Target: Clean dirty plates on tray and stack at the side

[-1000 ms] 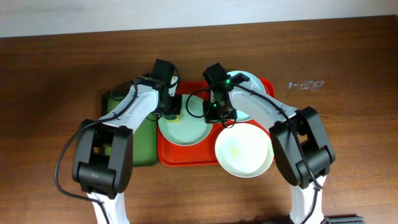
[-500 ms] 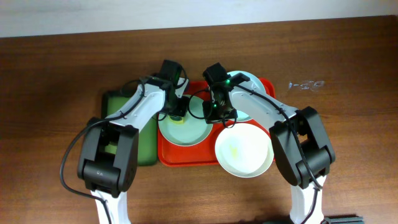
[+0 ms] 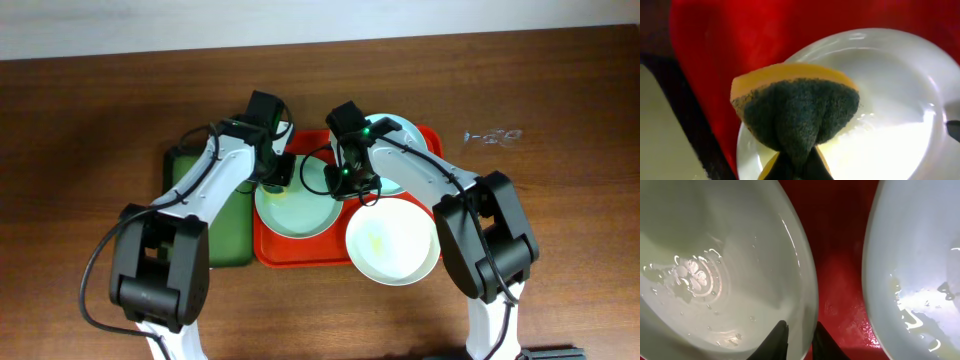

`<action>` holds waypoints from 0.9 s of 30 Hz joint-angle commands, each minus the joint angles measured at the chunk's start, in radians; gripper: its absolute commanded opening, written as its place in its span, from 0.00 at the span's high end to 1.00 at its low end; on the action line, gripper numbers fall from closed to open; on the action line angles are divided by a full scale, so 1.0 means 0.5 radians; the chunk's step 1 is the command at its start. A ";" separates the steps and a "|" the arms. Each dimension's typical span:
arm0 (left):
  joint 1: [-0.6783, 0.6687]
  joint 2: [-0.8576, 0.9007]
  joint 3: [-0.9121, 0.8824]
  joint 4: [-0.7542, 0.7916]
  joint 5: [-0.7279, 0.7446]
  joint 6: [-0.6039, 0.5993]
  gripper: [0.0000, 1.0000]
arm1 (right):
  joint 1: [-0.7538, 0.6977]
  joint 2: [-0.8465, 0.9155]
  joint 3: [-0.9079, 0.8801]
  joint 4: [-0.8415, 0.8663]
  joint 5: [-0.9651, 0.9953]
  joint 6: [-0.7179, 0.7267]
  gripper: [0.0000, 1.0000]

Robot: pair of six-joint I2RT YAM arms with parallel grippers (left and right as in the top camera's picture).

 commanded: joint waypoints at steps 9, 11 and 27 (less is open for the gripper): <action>-0.164 0.282 -0.123 0.066 0.887 -0.011 1.00 | 0.022 -0.041 -0.011 0.005 -0.034 -0.027 0.86; -0.114 0.242 -0.034 -0.087 0.838 0.012 1.00 | 0.021 -0.041 -0.011 0.005 -0.034 -0.027 0.86; 0.540 -0.357 -0.597 -0.085 -0.436 -0.339 1.00 | 0.022 -0.041 -0.011 -0.002 -0.026 0.014 0.47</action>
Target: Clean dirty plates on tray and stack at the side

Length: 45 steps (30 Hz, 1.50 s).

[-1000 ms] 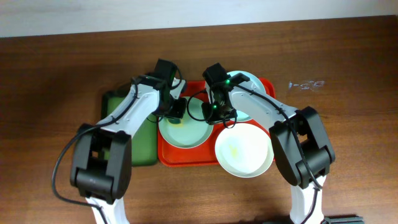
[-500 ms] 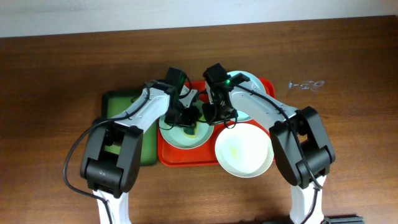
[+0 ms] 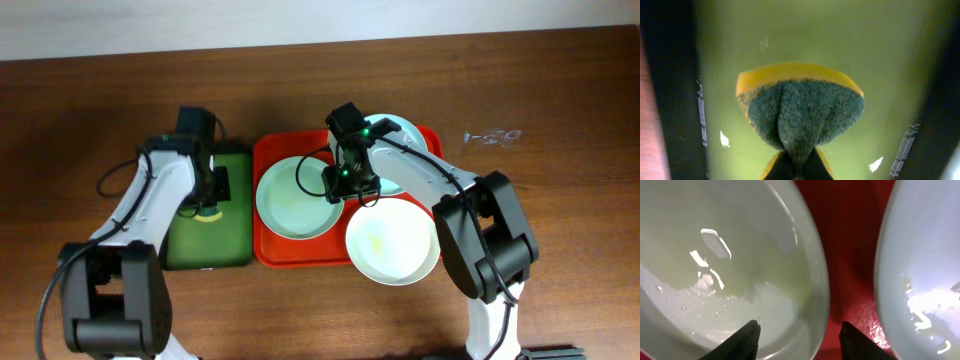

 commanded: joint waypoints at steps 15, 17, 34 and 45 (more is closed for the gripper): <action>0.107 -0.975 0.267 -0.042 0.170 -0.031 0.01 | -0.076 -0.085 0.391 -0.426 -0.176 0.282 0.96; 0.107 -0.973 0.267 -0.042 0.170 -0.031 0.01 | -0.076 -0.124 0.588 -0.624 -0.178 0.284 0.96; 0.107 -0.973 0.267 -0.042 0.170 -0.031 0.01 | 0.928 -0.131 0.762 0.653 2.074 -0.394 0.96; 0.107 -0.973 0.267 -0.043 0.169 -0.031 0.01 | 1.171 -0.131 0.763 1.280 2.483 -1.305 0.96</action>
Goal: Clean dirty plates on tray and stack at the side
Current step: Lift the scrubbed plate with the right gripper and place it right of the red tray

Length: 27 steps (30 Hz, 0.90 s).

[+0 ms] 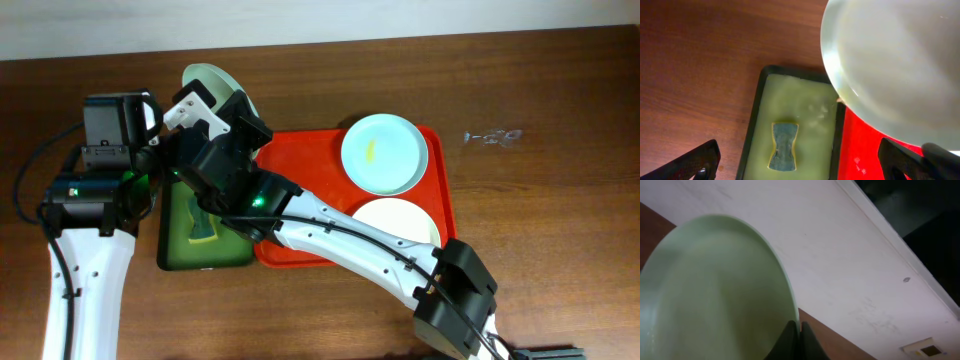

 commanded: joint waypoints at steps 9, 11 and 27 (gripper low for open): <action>-0.021 -0.015 -0.002 0.041 0.063 0.001 0.01 | 0.091 -0.049 0.034 -0.013 -0.034 0.025 0.96; -0.021 -0.015 -0.001 0.042 0.063 0.001 0.01 | 0.050 -0.049 0.034 -0.194 -0.071 0.430 0.96; -0.021 -0.015 -0.001 0.042 0.063 0.001 0.01 | -2.068 -0.275 0.034 -2.008 -2.438 1.466 0.96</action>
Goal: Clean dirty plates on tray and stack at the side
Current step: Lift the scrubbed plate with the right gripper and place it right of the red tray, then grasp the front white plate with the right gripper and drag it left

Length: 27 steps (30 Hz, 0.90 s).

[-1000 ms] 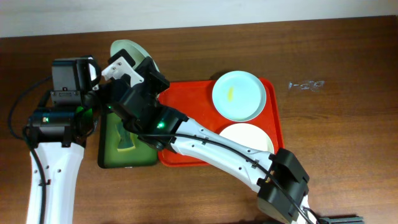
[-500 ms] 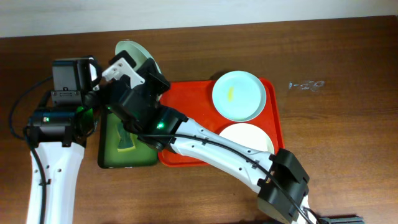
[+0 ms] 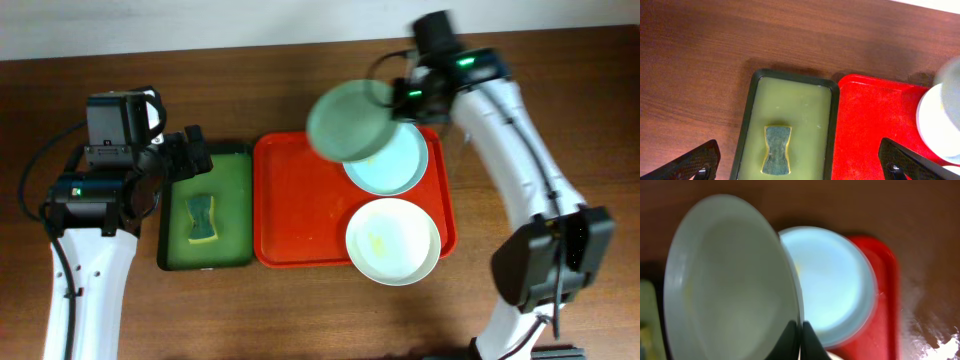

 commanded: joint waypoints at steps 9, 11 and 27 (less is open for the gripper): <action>-0.008 -0.015 0.008 -0.001 0.016 -0.003 0.01 | -1.218 -0.046 -0.557 -0.030 0.266 -0.098 0.90; -0.008 -0.015 0.008 0.000 0.016 -0.003 0.01 | -1.168 -0.045 -0.686 0.117 0.265 -0.111 0.41; -0.008 -0.015 0.008 -0.001 0.016 -0.003 0.01 | -1.198 -0.023 -1.313 0.974 0.272 -0.073 0.76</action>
